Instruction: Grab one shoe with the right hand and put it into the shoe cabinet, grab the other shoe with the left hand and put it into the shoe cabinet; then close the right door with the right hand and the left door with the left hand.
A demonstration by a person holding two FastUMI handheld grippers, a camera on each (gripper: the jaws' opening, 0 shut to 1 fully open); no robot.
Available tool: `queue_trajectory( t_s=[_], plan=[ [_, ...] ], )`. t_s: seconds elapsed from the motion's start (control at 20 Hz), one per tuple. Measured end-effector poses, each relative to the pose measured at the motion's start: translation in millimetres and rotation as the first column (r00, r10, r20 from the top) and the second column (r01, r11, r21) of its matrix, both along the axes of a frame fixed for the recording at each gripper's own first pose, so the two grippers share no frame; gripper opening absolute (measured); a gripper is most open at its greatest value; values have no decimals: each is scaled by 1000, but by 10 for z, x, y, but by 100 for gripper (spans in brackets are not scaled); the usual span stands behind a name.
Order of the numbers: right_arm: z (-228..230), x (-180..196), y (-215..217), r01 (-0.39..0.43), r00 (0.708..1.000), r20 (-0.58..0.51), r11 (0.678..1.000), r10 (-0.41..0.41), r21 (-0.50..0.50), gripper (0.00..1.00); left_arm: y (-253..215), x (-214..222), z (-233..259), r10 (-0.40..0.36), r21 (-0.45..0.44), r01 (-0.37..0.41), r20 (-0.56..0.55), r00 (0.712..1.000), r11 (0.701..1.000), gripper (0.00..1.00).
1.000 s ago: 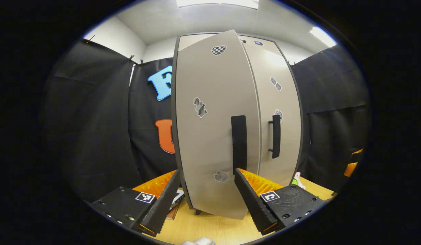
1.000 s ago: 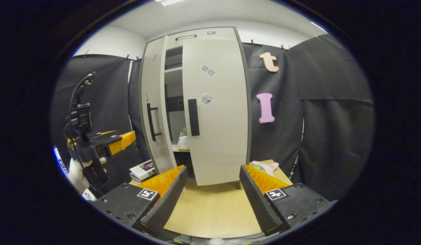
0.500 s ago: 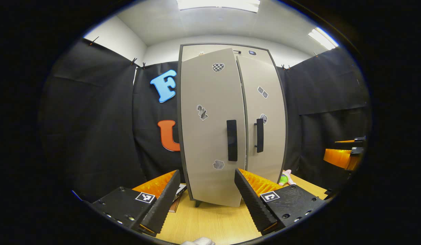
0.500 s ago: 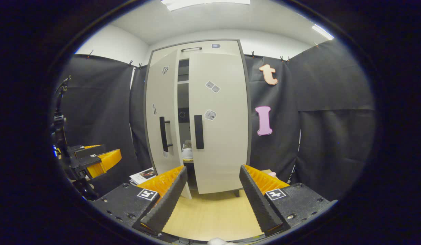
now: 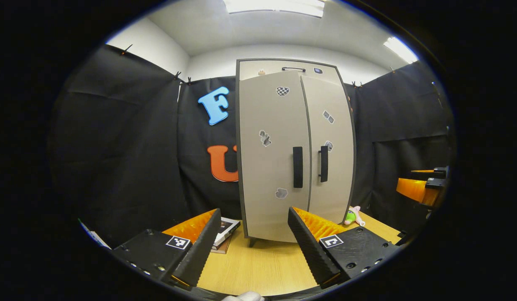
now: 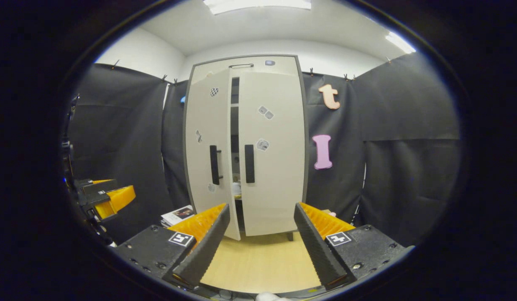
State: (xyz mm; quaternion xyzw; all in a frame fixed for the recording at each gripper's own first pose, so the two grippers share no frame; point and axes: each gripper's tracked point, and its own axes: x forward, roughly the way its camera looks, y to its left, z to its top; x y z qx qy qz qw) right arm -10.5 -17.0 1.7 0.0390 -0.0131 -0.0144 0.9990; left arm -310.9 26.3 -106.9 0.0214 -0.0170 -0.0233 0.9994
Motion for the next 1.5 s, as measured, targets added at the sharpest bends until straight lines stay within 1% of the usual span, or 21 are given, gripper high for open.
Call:
queue_trajectory(
  t_s=[0.15, 0.45, 0.85, 1.1, 1.5],
  plan=[
    [-26, -115, 25, 3, 1000, 1, 1000, -3, -5, 100, -19, -83, 14, -11, -2, 11, 4, 1000, 1000, 96],
    [-52, -201, 20, 10, 1000, 3, 1000, -10, -16, 100, -29, -153, 5, -19, -13, 19, 7, 1000, 1000, 96],
    [-42, -209, -33, 16, 1000, 9, 1000, -16, -13, 100, 29, -185, -9, -4, -15, 5, 5, 1000, 1000, 96],
    [-68, -193, -50, 18, 1000, 2, 1000, -18, -10, 99, 2, -208, -12, -9, -11, 9, 4, 1000, 1000, 96],
    [-56, -180, -52, 22, 1000, 5, 1000, -22, -17, 100, -9, -240, 11, -14, -7, 14, 7, 1000, 1000, 96]
  ],
)
